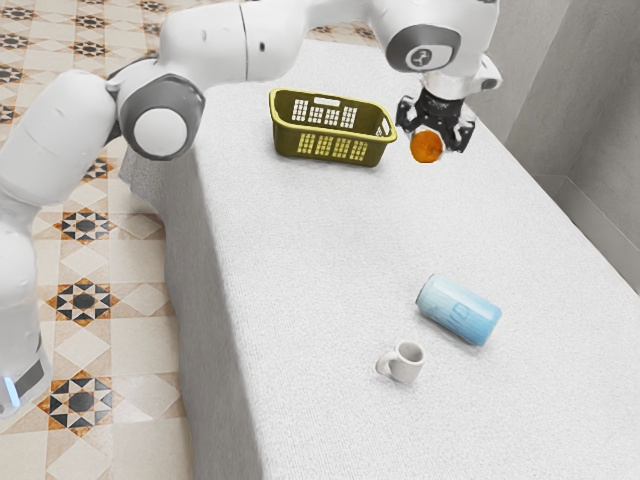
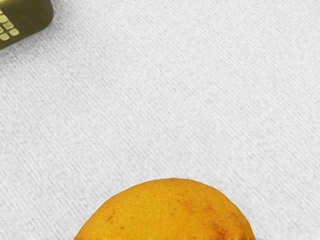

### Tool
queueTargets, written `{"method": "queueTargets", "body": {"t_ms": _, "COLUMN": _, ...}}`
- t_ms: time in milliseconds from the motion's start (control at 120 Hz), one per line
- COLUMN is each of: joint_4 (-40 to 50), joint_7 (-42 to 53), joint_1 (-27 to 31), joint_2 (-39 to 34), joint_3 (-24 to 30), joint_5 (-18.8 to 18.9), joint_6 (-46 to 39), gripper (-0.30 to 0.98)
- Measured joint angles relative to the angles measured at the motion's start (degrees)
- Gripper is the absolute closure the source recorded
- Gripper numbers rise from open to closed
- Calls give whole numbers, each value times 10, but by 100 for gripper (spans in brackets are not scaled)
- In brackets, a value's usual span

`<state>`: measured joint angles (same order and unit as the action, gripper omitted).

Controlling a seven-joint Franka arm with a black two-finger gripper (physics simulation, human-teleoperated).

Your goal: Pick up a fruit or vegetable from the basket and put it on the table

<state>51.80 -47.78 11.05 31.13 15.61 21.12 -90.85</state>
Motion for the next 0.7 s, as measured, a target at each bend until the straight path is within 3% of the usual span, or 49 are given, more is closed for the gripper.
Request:
{"method": "queueTargets", "body": {"t_ms": 175, "joint_4": 65, "joint_7": 11, "joint_1": -2, "joint_2": 4, "joint_3": -14, "joint_5": -2, "joint_6": 14, "gripper": 39}}
{"method": "queueTargets", "body": {"t_ms": 433, "joint_4": 91, "joint_7": 20, "joint_1": 2, "joint_2": 5, "joint_3": -28, "joint_5": -28, "joint_6": 7, "gripper": 38}}
{"method": "queueTargets", "body": {"t_ms": 533, "joint_4": 93, "joint_7": 20, "joint_1": 1, "joint_2": 1, "joint_3": -40, "joint_5": -62, "joint_6": -4, "gripper": 17}}
{"method": "queueTargets", "body": {"t_ms": 700, "joint_4": 101, "joint_7": 23, "joint_1": 14, "joint_2": 4, "joint_3": -44, "joint_5": -98, "joint_6": -21, "gripper": 5}}
